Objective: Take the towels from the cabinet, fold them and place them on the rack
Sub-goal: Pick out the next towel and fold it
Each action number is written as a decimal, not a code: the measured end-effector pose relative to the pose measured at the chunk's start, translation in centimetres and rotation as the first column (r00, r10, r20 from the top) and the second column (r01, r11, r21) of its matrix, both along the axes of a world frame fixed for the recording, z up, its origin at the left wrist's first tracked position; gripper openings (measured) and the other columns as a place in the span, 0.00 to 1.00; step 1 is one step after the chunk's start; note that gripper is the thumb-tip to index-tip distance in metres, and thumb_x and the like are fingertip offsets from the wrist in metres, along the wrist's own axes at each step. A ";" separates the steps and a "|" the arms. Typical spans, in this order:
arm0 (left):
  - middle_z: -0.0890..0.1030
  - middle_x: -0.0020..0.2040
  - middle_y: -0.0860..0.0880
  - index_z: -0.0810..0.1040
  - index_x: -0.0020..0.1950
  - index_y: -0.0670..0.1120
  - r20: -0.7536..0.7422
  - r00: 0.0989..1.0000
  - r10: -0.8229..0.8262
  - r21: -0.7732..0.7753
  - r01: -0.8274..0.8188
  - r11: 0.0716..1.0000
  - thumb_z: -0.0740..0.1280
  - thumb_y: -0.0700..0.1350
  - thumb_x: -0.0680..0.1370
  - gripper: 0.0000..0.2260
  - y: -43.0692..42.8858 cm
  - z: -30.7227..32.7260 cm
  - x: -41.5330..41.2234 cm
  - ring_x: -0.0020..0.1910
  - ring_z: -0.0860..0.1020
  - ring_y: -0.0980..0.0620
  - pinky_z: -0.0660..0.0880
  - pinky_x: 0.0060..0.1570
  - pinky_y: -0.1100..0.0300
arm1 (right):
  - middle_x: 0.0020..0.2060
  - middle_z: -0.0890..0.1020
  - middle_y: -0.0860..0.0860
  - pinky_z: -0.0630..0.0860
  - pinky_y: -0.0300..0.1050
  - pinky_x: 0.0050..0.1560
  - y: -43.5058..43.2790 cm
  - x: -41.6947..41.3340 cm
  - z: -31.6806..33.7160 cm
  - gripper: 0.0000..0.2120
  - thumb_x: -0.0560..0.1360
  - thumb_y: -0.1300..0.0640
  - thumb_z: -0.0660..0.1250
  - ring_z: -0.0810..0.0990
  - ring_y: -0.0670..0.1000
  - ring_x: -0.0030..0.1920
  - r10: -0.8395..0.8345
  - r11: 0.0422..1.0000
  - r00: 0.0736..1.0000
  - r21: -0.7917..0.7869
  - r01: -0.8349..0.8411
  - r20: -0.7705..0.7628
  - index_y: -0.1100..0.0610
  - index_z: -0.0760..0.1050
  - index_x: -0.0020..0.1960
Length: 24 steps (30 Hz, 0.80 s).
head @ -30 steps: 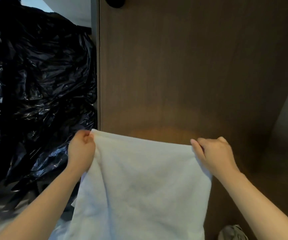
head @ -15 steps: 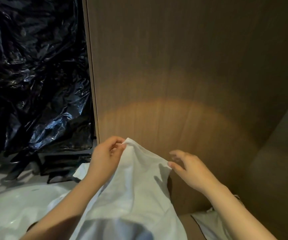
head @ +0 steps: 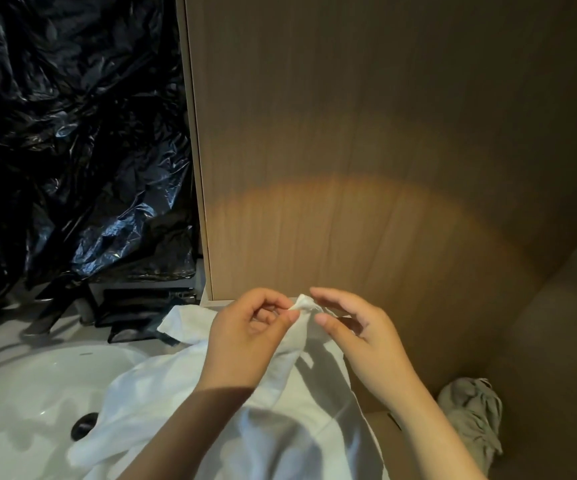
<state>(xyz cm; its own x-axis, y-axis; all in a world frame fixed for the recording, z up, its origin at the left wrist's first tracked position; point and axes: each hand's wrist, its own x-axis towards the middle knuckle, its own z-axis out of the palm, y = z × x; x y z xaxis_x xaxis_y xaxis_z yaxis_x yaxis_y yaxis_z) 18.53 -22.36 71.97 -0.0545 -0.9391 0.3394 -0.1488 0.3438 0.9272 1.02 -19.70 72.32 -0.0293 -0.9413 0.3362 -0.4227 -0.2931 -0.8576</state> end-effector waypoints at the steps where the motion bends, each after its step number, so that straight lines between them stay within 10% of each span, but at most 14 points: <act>1: 0.80 0.34 0.57 0.81 0.40 0.54 -0.006 1.000 -0.011 0.006 0.011 1.000 0.75 0.40 0.71 0.09 0.3 -0.2 -0.1 0.32 0.75 0.62 0.72 0.36 0.72 | 0.55 0.83 0.40 0.76 0.41 0.58 0.1 0.1 -0.1 0.13 0.77 0.58 0.70 0.79 0.41 0.59 -0.008 1.000 1.000 0.000 0.008 -0.008 0.47 0.81 0.59; 7: 0.81 0.38 0.55 0.78 0.43 0.52 -0.073 0.997 -0.005 0.058 0.009 0.998 0.74 0.44 0.69 0.07 1.5 -1.1 -0.5 0.36 0.77 0.56 0.75 0.41 0.62 | 0.39 0.82 0.44 0.72 0.38 0.43 0.4 0.1 -0.9 0.06 0.77 0.60 0.68 0.78 0.46 0.43 -0.068 0.997 0.997 -0.037 0.066 -0.048 0.51 0.82 0.44; 12: 0.79 0.43 0.60 0.77 0.41 0.55 0.227 0.973 0.031 -0.059 -0.018 0.998 0.73 0.50 0.67 0.07 2.4 -2.4 0.2 0.44 0.76 0.61 0.68 0.43 0.74 | 0.30 0.77 0.46 0.70 0.35 0.35 0.9 -0.3 -1.6 0.08 0.81 0.58 0.63 0.74 0.44 0.31 -0.097 0.995 0.994 -0.021 0.098 0.044 0.51 0.77 0.44; 16: 0.78 0.39 0.58 0.78 0.38 0.52 0.342 0.939 0.041 -0.106 -0.005 0.994 0.77 0.42 0.68 0.09 2.5 -3.7 0.6 0.44 0.76 0.59 0.69 0.45 0.70 | 0.33 0.78 0.53 0.72 0.40 0.34 1.2 0.0 -1.5 0.08 0.82 0.57 0.61 0.75 0.48 0.30 -0.082 0.997 0.990 0.007 0.082 0.116 0.54 0.76 0.45; 24: 0.75 0.38 0.60 0.70 0.37 0.56 0.409 0.912 0.040 -0.064 -0.015 0.998 0.64 0.58 0.72 0.08 2.6 -4.0 0.3 0.41 0.72 0.60 0.66 0.38 0.69 | 0.42 0.80 0.49 0.76 0.53 0.40 1.3 0.5 -0.4 0.06 0.80 0.54 0.65 0.78 0.51 0.38 -0.145 0.988 0.983 -0.044 0.150 0.110 0.52 0.79 0.46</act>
<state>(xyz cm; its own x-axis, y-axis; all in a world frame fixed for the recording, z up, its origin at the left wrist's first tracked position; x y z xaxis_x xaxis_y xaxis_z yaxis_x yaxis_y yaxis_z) 18.87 -19.75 67.97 -0.1745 -0.9214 0.3471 -0.5217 0.3855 0.7611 1.49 -18.38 71.91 -0.2048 -0.9053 0.3721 -0.3717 -0.2797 -0.8852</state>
